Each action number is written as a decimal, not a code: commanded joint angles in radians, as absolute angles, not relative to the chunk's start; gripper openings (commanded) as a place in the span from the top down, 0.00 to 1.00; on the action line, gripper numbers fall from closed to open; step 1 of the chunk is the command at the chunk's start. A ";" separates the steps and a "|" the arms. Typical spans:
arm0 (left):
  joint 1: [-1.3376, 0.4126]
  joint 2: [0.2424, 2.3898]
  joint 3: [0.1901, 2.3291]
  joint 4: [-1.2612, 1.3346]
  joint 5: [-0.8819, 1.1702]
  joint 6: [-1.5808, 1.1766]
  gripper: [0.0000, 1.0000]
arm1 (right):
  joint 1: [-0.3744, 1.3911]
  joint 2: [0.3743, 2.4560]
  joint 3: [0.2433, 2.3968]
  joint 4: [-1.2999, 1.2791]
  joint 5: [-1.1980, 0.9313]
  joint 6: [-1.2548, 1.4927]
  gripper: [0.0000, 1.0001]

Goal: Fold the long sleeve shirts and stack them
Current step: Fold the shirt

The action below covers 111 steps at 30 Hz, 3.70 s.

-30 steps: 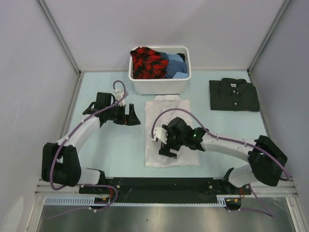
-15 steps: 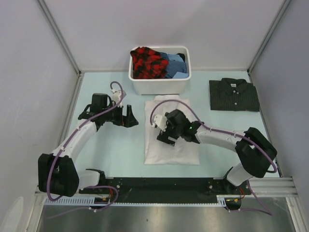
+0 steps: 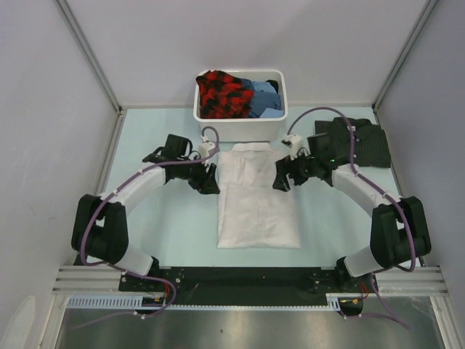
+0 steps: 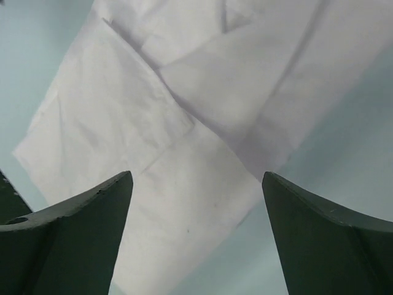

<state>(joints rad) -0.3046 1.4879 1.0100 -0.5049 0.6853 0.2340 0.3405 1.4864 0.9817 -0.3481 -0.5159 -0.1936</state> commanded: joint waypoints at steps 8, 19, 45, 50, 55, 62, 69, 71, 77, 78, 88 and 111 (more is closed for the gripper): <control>-0.423 1.628 0.948 -0.312 0.663 -0.084 0.49 | 0.077 1.434 0.871 -0.532 -0.706 -0.029 0.51; -0.451 1.715 0.902 -0.258 0.672 -0.169 0.51 | 0.081 1.565 0.815 -0.445 -0.712 -0.006 0.57; -0.362 1.600 0.762 -0.316 0.693 -0.201 1.00 | 0.190 1.628 0.858 -0.442 -0.643 0.025 1.00; -0.332 1.533 0.773 -0.337 0.776 -0.177 0.49 | 0.144 1.570 0.926 -0.546 -0.687 0.003 0.41; -0.328 1.219 0.805 -0.413 0.839 -0.052 0.01 | 0.146 1.222 0.985 -0.583 -0.709 -0.089 0.00; -0.330 1.020 0.794 -0.055 0.637 -0.291 0.01 | 0.189 1.012 0.916 -0.270 -0.681 0.171 0.00; -0.507 1.005 0.560 0.199 0.813 -0.685 0.01 | 0.366 1.114 0.775 -0.243 -1.015 0.400 0.00; -0.587 0.986 0.483 0.215 0.816 -0.721 0.01 | 0.424 1.043 0.634 -0.137 -1.031 0.552 0.00; -0.641 1.220 0.298 0.617 0.920 -0.951 0.01 | 0.569 1.032 0.402 0.132 -0.974 0.770 0.00; -0.649 1.251 0.266 0.674 0.934 -0.977 0.01 | 0.568 1.045 0.382 0.200 -0.976 0.787 0.00; -0.742 1.440 0.296 0.827 0.896 -1.074 0.01 | 0.621 1.258 0.278 0.462 -0.861 0.956 0.00; -0.737 1.200 0.276 0.540 0.807 -0.759 0.01 | 0.335 1.124 0.312 -0.087 -0.920 0.850 0.00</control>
<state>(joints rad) -0.6331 1.2739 0.2264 0.5018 0.8516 -0.8627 0.4107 1.1442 0.2802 0.0475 -0.9001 0.9112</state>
